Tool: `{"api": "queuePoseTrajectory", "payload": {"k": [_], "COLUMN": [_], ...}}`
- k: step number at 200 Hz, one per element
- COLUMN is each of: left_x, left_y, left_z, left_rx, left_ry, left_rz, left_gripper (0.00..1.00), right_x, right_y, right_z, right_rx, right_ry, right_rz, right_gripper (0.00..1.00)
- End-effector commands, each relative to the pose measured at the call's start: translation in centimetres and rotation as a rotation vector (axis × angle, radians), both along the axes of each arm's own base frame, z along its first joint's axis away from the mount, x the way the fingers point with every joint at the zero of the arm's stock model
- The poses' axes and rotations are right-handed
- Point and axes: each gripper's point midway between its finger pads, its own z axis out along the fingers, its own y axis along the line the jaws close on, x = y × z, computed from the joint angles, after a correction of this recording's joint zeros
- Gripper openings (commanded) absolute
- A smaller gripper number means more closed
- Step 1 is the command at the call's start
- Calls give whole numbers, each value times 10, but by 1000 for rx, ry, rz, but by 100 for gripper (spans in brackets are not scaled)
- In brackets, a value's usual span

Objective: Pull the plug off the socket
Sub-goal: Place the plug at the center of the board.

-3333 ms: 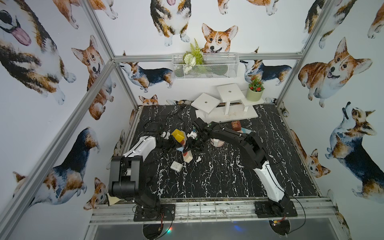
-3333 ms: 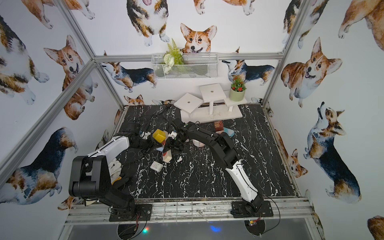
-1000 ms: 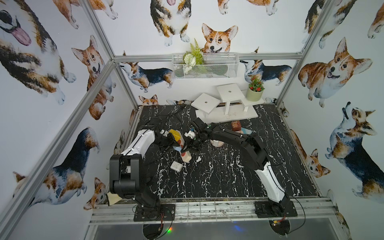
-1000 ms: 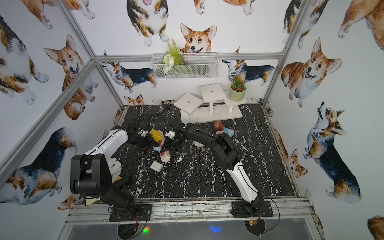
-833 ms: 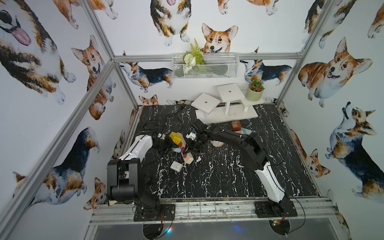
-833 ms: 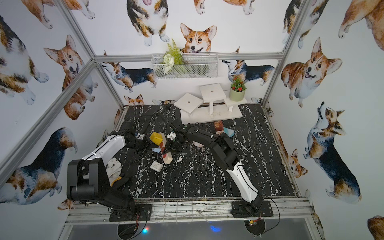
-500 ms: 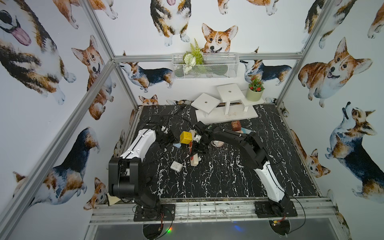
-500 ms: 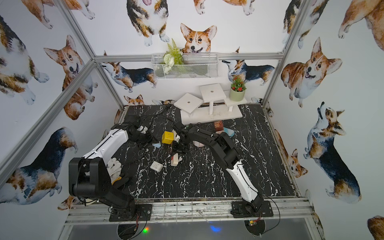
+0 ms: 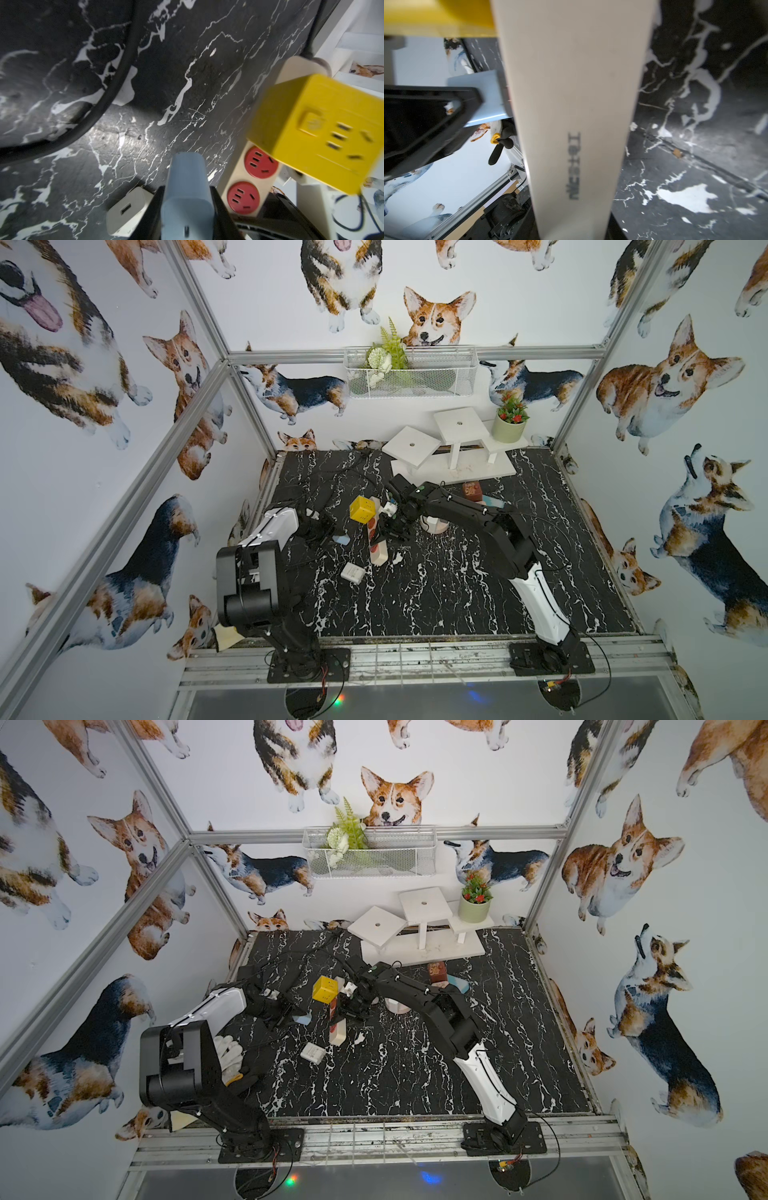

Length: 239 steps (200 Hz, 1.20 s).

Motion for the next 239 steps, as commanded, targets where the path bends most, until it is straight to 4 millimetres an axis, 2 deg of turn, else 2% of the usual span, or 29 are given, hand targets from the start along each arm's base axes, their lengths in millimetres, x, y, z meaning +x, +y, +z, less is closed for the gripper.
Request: {"api": "queuePoseTrajectory", "payload": {"k": [1,14,21,41,57,91,101,127,154,185,209,239], "left_x": [7,7,5,-1,-6,-14,-14,-9,14,44,50,55], "left_y": [-7,-9,-11,-9,0,14,20,34,34,15,1,-9], "left_z": [-1,-4,-15,-25,-27,-25,-11,16,50,73,70,54], "left_rx": [-57,-72,-87,-77,-11,82,121,205,201,126,108,66], "left_ry": [-39,-55,-25,18,27,72,48,7,-90,-205,-211,-195], "left_rz": [6,6,6,8,18,30,38,66,73,36,-2,-26], "left_gripper": [24,29,32,41,55,72,80,88,93,97,97,97], "right_x": [3,2,1,-1,-2,-2,-2,-4,-9,-16,-18,-22], "right_y": [9,7,6,4,4,5,5,6,9,12,14,16], "right_z": [11,11,10,7,5,4,4,3,2,5,6,10], "right_rx": [57,55,52,47,46,50,49,53,59,75,84,98], "right_ry": [-24,-24,-22,-16,-9,-7,-5,-6,-7,-15,-14,-23], "right_rz": [30,34,35,37,40,44,45,55,78,105,116,129], "right_gripper": [0,0,0,0,0,0,0,0,0,0,0,0]}}
